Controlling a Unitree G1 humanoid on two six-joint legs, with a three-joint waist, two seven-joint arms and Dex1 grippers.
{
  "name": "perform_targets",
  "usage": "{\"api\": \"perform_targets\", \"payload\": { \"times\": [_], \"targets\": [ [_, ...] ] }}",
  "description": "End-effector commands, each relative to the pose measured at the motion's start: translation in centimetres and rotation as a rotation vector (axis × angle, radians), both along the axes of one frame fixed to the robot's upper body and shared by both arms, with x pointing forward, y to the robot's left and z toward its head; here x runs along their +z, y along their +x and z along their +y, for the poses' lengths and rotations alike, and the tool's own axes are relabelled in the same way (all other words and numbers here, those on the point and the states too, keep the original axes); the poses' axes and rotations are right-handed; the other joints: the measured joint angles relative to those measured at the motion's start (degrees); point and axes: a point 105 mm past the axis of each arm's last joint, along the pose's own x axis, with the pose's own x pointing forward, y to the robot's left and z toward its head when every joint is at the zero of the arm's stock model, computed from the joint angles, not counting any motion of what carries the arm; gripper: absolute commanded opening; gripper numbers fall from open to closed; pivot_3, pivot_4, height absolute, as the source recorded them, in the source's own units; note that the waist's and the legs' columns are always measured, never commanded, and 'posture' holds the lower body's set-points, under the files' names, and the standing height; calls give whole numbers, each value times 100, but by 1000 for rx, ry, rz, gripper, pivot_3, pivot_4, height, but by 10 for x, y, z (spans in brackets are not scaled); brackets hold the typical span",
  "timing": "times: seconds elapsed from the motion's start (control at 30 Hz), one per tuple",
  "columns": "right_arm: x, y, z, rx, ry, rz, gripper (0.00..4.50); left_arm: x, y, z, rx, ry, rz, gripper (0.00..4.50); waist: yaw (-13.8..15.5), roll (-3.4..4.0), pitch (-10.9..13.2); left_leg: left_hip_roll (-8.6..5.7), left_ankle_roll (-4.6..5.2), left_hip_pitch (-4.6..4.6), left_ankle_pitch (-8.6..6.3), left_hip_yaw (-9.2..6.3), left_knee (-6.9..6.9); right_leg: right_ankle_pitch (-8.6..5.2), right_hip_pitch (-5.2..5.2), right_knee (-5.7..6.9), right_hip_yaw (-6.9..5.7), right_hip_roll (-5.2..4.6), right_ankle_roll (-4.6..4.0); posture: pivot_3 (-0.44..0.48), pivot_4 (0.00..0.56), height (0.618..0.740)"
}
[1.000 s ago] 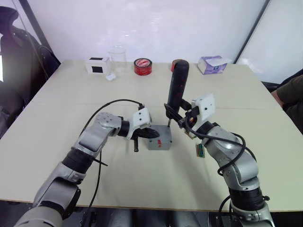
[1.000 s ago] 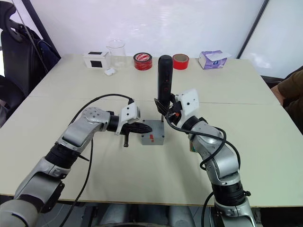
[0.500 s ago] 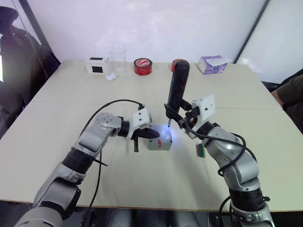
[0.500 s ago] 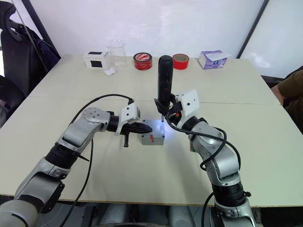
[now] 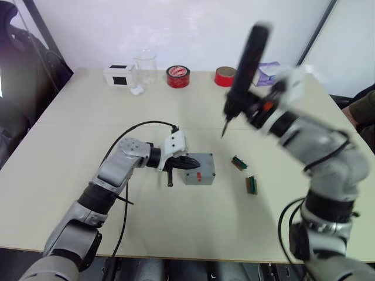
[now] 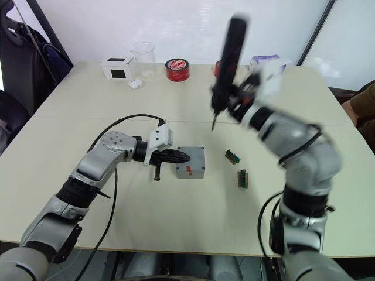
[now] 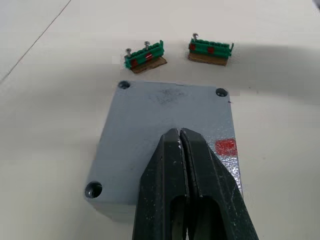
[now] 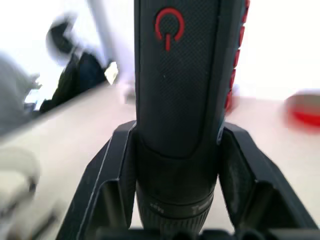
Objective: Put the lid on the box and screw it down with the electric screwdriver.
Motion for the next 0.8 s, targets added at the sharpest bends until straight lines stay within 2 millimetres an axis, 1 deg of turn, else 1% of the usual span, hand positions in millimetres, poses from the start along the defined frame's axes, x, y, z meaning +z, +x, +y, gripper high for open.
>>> {"api": "perform_targets", "payload": {
  "times": [0.03, 0.1, 0.13, 0.17, 0.23, 0.27, 0.3, 0.37, 0.4, 0.43, 0.5, 0.57, 0.63, 0.8],
  "targets": [
    [17, -6, -22, -13, 22, 57, 1769, 30, 9, 3, 120, -171, -7, 0, -16, 0, 4, 0, 6, -1, -4, 1, -2, 4, -1, -2, 0, 1, 9, 0, 150, 740],
    [13, -9, -33, -5, -21, 148, 1769, 53, 14, 6, 178, -260, -52, 0, -21, 3, 11, 1, 19, -10, -11, 4, -4, 10, -8, -10, 0, 5, 23, 0, 150, 740],
    [10, -11, -39, -12, -48, 184, 1769, 63, 16, 9, 205, -296, -78, 0, -22, 18, 27, -1, 22, -13, -13, 4, -5, 9, -10, -11, 0, 7, 27, 0, 150, 740],
    [7, -12, -45, -22, -69, 213, 1769, 69, 16, 12, 226, -300, -107, 0, -20, 23, 45, -2, 26, -16, -15, 9, -6, 8, -13, -12, 4, 4, 29, 0, 150, 740],
    [-8, -15, -62, -60, -120, 304, 1769, 64, -4, 16, 107, -183, -114, 0, -21, 24, 65, -5, 29, -21, -17, 10, -6, 8, -18, -15, 5, 4, 31, 0, 150, 740],
    [-24, -16, -74, -92, -152, 396, 1769, 58, -17, 19, 13, -104, -105, 0, -22, 25, 65, -10, 31, -22, -18, 10, -9, 7, -20, -17, 5, 7, 32, 0, 150, 740],
    [-47, -20, -86, -93, -171, 521, 1769, 59, -26, 21, -33, -79, -77, 0, -22, 26, 67, -12, 33, -22, -20, 11, -9, 4, -21, -17, 5, 9, 36, 0, 150, 740],
    [-84, -34, -106, -95, -185, 711, 1769, 65, -32, 24, -59, -74, -31, 0, 31, 23, 68, -12, 38, -21, -23, 12, -17, -4, -20, -21, 3, 13, 39, 0, 150, 740],
    [-99, -42, -114, -107, -196, 786, 1769, 62, -35, 25, -69, -28, -32, 0, 57, 20, 70, -12, 38, -22, -23, 12, -16, -9, -12, -24, -2, 10, 40, 0, 150, 740],
    [-108, -47, -120, -118, -206, 828, 1769, 59, -37, 27, -80, 11, -35, 0, 68, 20, 72, -12, 38, -22, -23, 12, -13, -9, -11, -26, 1, 10, 40, 0, 150, 740],
    [-124, -57, -126, -102, -197, 918, 1769, 45, -47, 30, -139, 115, -58, 0, 46, 38, 91, -23, 38, -21, -23, 15, -5, -10, -12, -26, 16, 8, 39, 0, 150, 740],
    [-135, -64, -130, -91, -191, 997, 1769, 40, -53, 27, -176, 116, -55, 0, -14, 64, 110, -26, 38, -20, -23, 26, 3, -9, -15, -25, 30, 6, 39, 0, 150, 740],
    [-137, -68, -128, -47, -175, 1034, 1769, 39, -60, 23, -207, 96, -44, 0, -43, 59, 117, -30, 38, -14, -22, 30, 3, -11, -15, -21, 41, 7, 36, 0, 150, 740],
    [-152, -76, -136, -84, -224, 1134, 1769, 39, -67, 18, -215, 77, -35, 0, -32, 48, 123, -17, 36, -6, -21, 21, 5, -11, -14, -16, 39, 28, 37, 0, 150, 740]
  ]
}}
